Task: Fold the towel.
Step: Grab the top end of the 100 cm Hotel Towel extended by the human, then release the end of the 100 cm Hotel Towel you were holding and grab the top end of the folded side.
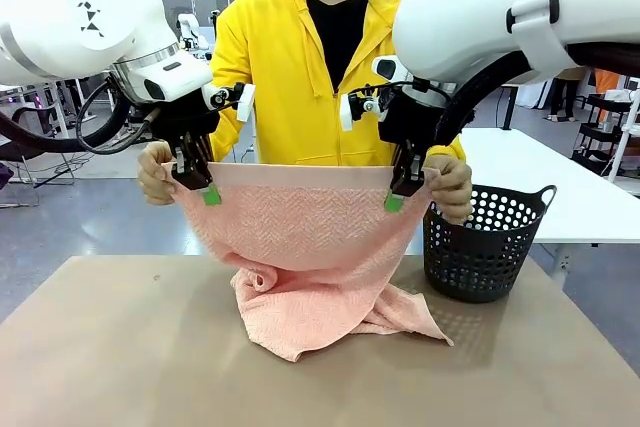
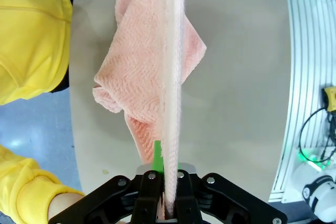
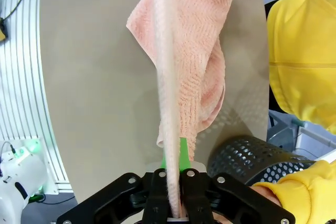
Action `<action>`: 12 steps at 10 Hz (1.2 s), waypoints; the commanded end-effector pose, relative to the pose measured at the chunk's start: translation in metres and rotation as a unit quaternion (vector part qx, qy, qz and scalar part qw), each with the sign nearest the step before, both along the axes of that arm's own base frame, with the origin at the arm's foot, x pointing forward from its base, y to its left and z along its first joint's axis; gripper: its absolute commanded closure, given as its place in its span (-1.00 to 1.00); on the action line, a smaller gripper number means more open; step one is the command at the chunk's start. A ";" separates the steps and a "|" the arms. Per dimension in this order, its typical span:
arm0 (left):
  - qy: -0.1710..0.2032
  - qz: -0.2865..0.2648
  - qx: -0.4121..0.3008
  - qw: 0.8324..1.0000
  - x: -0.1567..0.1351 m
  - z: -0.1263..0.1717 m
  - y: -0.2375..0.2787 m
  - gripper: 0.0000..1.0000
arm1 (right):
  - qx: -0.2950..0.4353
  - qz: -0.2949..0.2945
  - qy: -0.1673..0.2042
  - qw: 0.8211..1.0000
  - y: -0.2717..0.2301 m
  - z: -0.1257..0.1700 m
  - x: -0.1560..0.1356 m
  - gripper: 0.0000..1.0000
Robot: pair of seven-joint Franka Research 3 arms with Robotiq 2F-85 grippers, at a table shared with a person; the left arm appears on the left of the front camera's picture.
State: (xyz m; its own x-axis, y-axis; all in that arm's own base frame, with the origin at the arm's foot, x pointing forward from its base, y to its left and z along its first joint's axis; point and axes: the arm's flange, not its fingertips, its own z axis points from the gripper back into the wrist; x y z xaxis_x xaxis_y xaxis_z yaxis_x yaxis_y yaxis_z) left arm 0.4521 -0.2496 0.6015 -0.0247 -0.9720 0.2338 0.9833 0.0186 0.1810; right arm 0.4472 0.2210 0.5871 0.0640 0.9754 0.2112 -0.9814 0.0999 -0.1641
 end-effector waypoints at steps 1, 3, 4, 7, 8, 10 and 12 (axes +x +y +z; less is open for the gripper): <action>0.001 -0.003 0.001 1.000 0.003 -0.002 -0.001 1.00 | -0.002 0.000 -0.002 1.000 -0.001 0.001 0.001 1.00; 0.001 -0.003 0.001 1.000 0.003 -0.002 -0.001 1.00 | -0.002 0.000 -0.002 1.000 -0.001 0.001 0.001 1.00; 0.001 -0.003 0.001 1.000 0.003 -0.002 -0.001 1.00 | -0.002 0.000 -0.002 1.000 -0.001 0.001 0.001 1.00; 0.001 -0.003 0.001 1.000 0.003 -0.002 -0.001 1.00 | -0.002 0.000 -0.002 1.000 -0.001 0.001 0.001 1.00; 0.001 -0.003 0.001 1.000 0.003 -0.002 -0.001 1.00 | -0.002 0.000 -0.002 1.000 -0.001 0.001 0.001 1.00; 0.001 -0.003 0.001 1.000 0.003 -0.002 -0.001 1.00 | -0.002 0.000 -0.002 1.000 -0.001 0.001 0.001 1.00; 0.001 -0.003 0.001 1.000 0.003 -0.002 -0.001 1.00 | -0.002 0.000 -0.002 1.000 -0.001 0.001 0.001 1.00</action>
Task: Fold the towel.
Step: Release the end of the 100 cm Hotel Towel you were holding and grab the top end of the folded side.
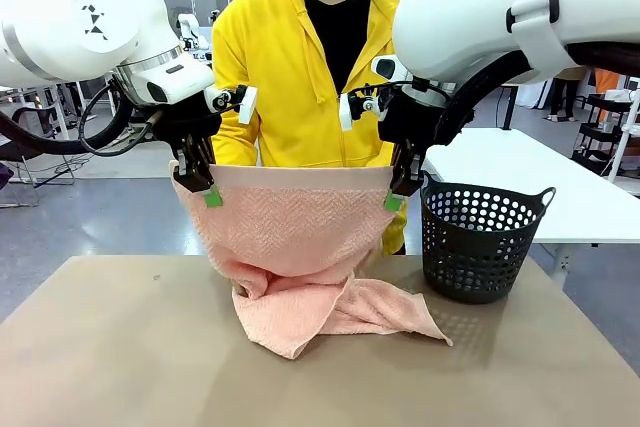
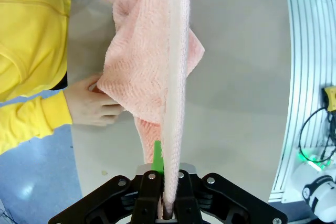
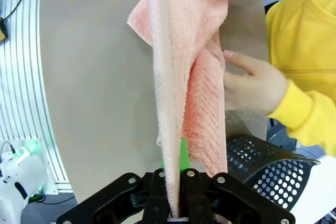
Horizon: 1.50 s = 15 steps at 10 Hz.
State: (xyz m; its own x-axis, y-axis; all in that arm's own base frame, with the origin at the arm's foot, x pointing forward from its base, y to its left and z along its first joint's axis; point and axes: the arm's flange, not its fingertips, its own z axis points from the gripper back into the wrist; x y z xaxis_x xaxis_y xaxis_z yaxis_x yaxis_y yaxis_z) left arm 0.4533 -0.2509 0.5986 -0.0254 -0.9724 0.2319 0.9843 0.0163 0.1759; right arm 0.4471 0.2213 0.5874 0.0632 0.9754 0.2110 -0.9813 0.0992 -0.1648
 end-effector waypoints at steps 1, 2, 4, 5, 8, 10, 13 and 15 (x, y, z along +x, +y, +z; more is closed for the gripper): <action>-0.001 -0.002 0.000 1.000 0.002 0.001 0.000 1.00 | -0.001 0.000 -0.001 1.000 -0.001 0.001 0.001 1.00; -0.001 -0.002 0.000 1.000 0.002 0.001 0.000 1.00 | -0.001 0.000 -0.001 1.000 -0.001 0.001 0.001 1.00; -0.001 -0.002 0.000 1.000 0.002 0.001 0.000 1.00 | -0.001 0.000 -0.001 1.000 -0.001 0.001 0.001 1.00; -0.001 -0.002 0.000 1.000 0.002 0.001 0.000 1.00 | -0.001 0.000 -0.001 1.000 -0.001 0.001 0.001 1.00; -0.001 -0.002 0.000 1.000 0.002 0.001 0.000 1.00 | -0.001 0.000 -0.001 1.000 -0.001 0.001 0.001 1.00; -0.001 -0.002 0.000 1.000 0.002 0.001 0.000 1.00 | -0.001 0.000 -0.001 1.000 -0.001 0.001 0.001 1.00; -0.001 -0.002 0.000 1.000 0.002 0.001 0.000 1.00 | -0.001 0.000 -0.001 1.000 -0.001 0.001 0.001 1.00; -0.001 -0.002 0.000 1.000 0.002 0.001 0.000 1.00 | -0.001 0.000 -0.001 1.000 -0.001 0.001 0.001 1.00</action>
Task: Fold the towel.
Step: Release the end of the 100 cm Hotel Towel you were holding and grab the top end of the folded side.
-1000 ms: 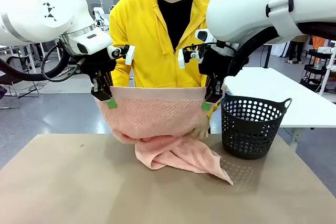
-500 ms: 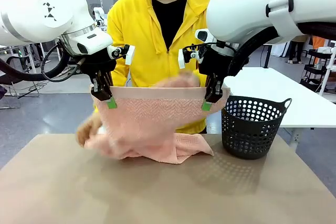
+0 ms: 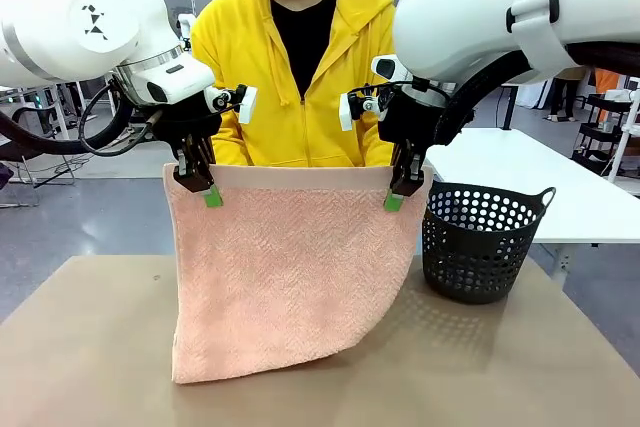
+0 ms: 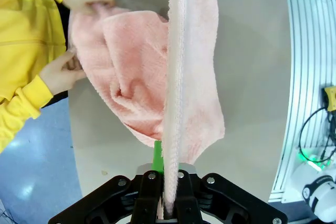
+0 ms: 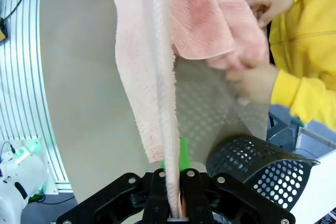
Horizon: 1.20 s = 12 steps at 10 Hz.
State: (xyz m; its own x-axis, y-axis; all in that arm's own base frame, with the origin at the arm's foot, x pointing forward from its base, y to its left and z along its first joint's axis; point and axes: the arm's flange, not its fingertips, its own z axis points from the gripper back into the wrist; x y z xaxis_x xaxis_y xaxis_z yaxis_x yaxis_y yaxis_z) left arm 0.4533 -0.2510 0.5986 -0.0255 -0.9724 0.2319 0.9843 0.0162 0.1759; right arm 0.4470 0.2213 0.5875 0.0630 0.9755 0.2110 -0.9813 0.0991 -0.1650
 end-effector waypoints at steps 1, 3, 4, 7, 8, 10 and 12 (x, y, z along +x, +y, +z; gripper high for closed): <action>-0.001 -0.002 0.000 1.000 0.002 0.001 0.000 1.00 | -0.001 0.000 -0.001 1.000 -0.001 0.001 0.001 1.00; -0.001 -0.002 0.000 1.000 0.002 0.001 0.000 1.00 | -0.001 0.000 -0.001 1.000 -0.001 0.001 0.001 1.00; -0.001 -0.002 0.000 1.000 0.002 0.001 0.000 1.00 | -0.001 0.000 -0.001 1.000 -0.001 0.001 0.001 1.00; -0.001 -0.002 0.000 1.000 0.002 0.001 0.000 1.00 | -0.001 0.000 -0.001 1.000 -0.001 0.001 0.001 1.00; -0.001 -0.002 0.000 1.000 0.002 0.001 0.000 1.00 | -0.001 0.000 -0.001 1.000 -0.001 0.001 0.001 1.00; -0.001 -0.002 0.000 1.000 0.002 0.001 0.000 1.00 | -0.001 0.000 -0.001 1.000 -0.001 0.001 0.001 1.00; -0.001 -0.002 0.000 1.000 0.002 0.001 0.000 1.00 | -0.001 0.000 -0.001 1.000 -0.001 0.001 0.001 1.00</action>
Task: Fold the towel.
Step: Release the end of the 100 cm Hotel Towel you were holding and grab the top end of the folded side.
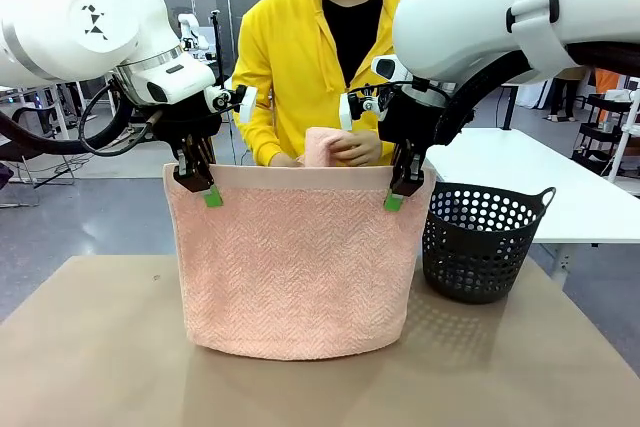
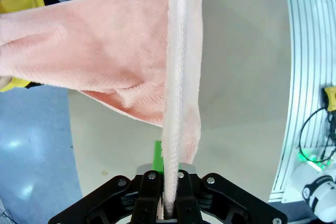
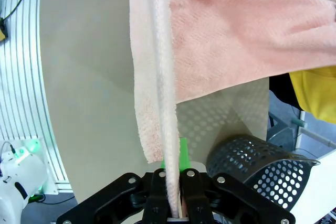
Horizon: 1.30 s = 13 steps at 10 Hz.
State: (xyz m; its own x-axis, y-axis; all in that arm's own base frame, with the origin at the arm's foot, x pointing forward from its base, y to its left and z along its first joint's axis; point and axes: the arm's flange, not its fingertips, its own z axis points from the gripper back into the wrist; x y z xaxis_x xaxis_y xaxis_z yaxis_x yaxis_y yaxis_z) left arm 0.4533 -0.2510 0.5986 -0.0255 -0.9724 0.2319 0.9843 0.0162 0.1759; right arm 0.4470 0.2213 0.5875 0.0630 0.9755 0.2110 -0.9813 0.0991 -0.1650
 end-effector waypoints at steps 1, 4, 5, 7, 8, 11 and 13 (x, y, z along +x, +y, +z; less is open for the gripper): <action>-0.001 -0.002 0.000 1.000 0.002 0.001 0.000 1.00 | -0.001 0.000 -0.001 1.000 -0.001 0.001 0.001 1.00; -0.001 -0.002 0.000 1.000 0.002 0.001 0.000 1.00 | -0.001 0.000 -0.001 1.000 -0.001 0.001 0.001 1.00; -0.001 -0.002 0.000 1.000 0.002 0.001 0.000 1.00 | -0.001 0.000 -0.001 1.000 -0.001 0.001 0.001 1.00; -0.001 -0.002 0.000 1.000 0.002 0.001 0.000 1.00 | -0.001 0.000 -0.001 1.000 -0.001 0.001 0.001 1.00; -0.001 -0.002 0.000 1.000 0.002 0.001 0.000 1.00 | -0.001 0.000 -0.001 1.000 -0.001 0.001 0.001 1.00; -0.001 -0.002 0.000 1.000 0.002 0.001 0.000 1.00 | -0.001 0.000 -0.001 1.000 -0.001 0.001 0.001 1.00; -0.001 -0.002 0.000 1.000 0.002 0.001 0.000 1.00 | -0.001 0.000 -0.001 1.000 -0.001 0.001 0.001 1.00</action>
